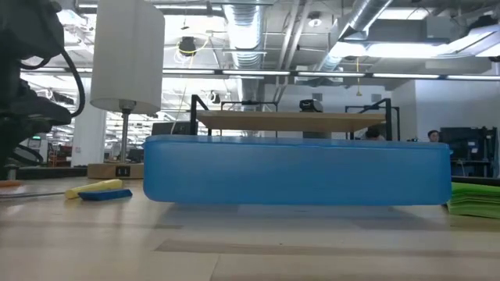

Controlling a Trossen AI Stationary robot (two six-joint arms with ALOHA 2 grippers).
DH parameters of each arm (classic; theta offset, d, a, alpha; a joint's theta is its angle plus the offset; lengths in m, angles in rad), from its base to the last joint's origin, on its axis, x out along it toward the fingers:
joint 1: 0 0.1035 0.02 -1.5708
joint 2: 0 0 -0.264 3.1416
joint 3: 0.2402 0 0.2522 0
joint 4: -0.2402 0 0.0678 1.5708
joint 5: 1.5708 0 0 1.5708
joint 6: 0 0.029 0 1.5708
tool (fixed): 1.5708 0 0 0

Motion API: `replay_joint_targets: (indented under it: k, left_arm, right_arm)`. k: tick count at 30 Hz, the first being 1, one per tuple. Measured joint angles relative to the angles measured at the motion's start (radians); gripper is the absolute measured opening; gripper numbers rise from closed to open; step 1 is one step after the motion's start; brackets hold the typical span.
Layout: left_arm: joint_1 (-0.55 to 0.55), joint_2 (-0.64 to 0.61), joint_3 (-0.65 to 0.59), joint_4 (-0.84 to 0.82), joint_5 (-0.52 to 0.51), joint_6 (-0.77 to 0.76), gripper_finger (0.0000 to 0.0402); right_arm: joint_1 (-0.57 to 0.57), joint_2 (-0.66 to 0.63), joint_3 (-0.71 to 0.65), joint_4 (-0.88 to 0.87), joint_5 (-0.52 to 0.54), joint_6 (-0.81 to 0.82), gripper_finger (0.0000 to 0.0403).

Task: Pack school essentials
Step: Put the left orange pencil into the blue supply box

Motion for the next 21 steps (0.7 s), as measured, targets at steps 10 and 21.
replay_joint_targets:
  k: [10, 21]
  left_arm:
    - [0.0, 0.021, 0.014, -0.009, 0.002, 0.019, 0.0002]
    - [0.001, 0.016, 0.091, -0.024, -0.054, 0.021, 0.0]
  right_arm:
    - [0.0, 0.0, 0.0, 0.0, 0.0, 0.0, 0.0173]
    - [0.0, 0.0, 0.0, 0.0, 0.0, 0.001, 0.0171]
